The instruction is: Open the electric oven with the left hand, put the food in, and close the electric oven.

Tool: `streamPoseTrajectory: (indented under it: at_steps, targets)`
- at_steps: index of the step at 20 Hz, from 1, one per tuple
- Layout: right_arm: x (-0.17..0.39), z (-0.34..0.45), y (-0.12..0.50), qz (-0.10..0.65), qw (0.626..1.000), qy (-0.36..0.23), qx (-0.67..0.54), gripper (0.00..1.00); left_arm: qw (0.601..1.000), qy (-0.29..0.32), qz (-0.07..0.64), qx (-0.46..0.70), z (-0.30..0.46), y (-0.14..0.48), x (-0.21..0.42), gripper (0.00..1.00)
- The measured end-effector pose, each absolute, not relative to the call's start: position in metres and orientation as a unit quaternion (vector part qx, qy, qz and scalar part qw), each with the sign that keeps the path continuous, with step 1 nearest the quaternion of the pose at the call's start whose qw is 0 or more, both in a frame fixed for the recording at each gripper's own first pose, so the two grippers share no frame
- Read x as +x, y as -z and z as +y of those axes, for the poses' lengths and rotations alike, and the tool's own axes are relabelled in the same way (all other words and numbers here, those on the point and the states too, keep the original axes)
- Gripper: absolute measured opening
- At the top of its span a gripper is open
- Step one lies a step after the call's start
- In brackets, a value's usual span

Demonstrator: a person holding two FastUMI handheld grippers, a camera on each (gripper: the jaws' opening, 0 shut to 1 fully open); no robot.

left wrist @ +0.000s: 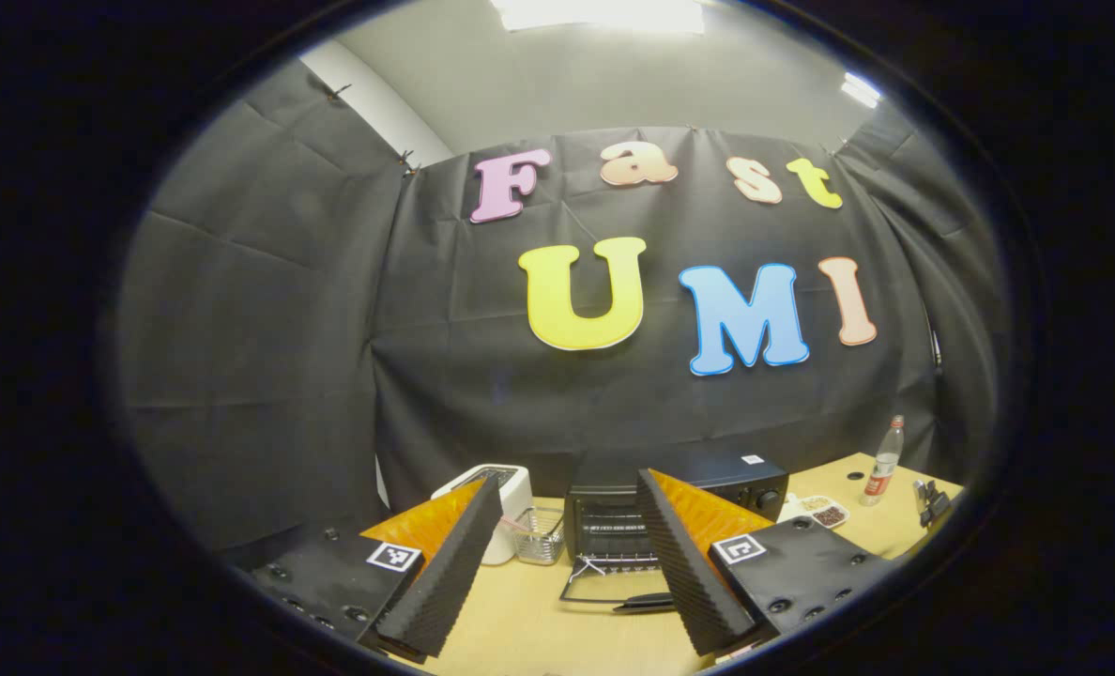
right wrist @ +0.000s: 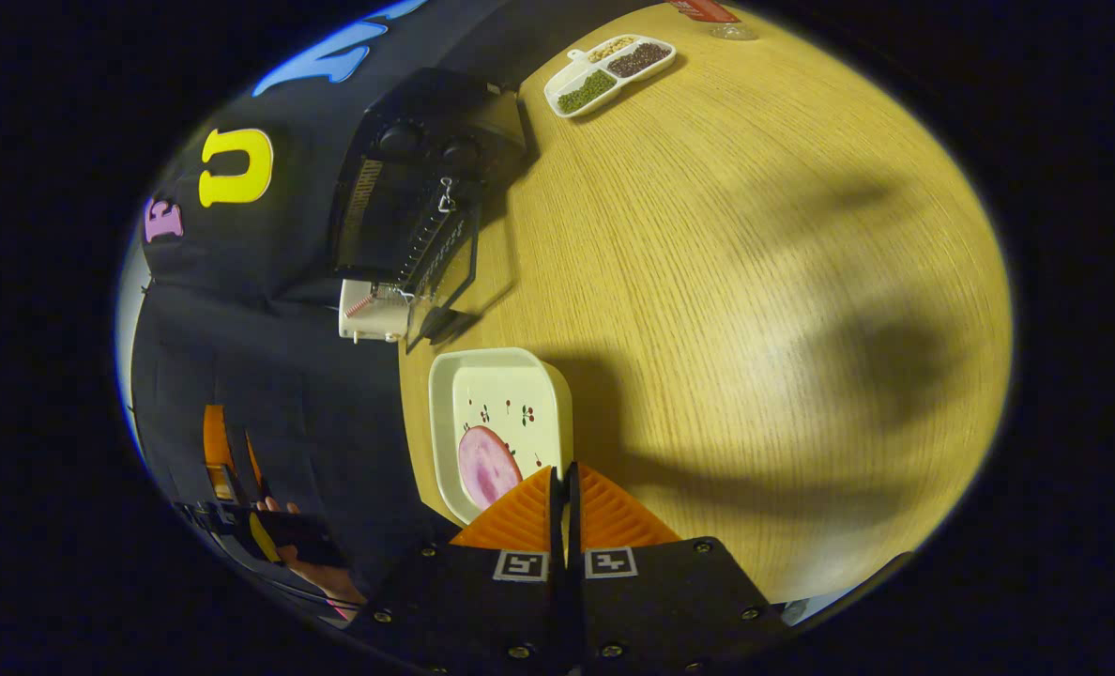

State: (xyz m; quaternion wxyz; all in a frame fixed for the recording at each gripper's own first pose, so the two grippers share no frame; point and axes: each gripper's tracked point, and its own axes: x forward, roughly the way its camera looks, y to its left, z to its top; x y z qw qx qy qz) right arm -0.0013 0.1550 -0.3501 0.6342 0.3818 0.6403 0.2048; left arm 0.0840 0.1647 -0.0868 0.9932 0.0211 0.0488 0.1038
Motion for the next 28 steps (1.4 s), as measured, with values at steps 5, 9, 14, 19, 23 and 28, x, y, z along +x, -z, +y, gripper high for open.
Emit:
streamPoseTrajectory:
  at_steps: [5,9,14,19,23,28]
  targets:
    - [0.039,0.183,0.331,0.607,0.655,-0.17,0.416,0.0,0.993,-0.101,0.053,0.014,0.172,0.094,0.093,1.0]
    - [0.064,0.206,0.325,0.589,0.664,-0.149,0.437,0.0,0.993,-0.101,0.055,0.014,0.185,0.099,0.103,1.0]
    - [0.097,0.233,0.323,0.566,0.671,-0.11,0.466,0.0,0.993,-0.103,0.061,0.011,0.204,0.11,0.113,1.0]
    - [0.127,0.263,0.327,0.544,0.673,-0.076,0.495,0.0,0.992,-0.103,0.068,0.011,0.224,0.121,0.127,1.0]
    - [0.16,0.292,0.326,0.514,0.665,-0.05,0.539,0.0,0.992,-0.106,0.073,0.011,0.242,0.127,0.134,1.0]
    - [0.192,0.319,0.334,0.488,0.654,-0.014,0.578,0.0,0.99,-0.117,0.082,0.01,0.265,0.139,0.138,1.0]
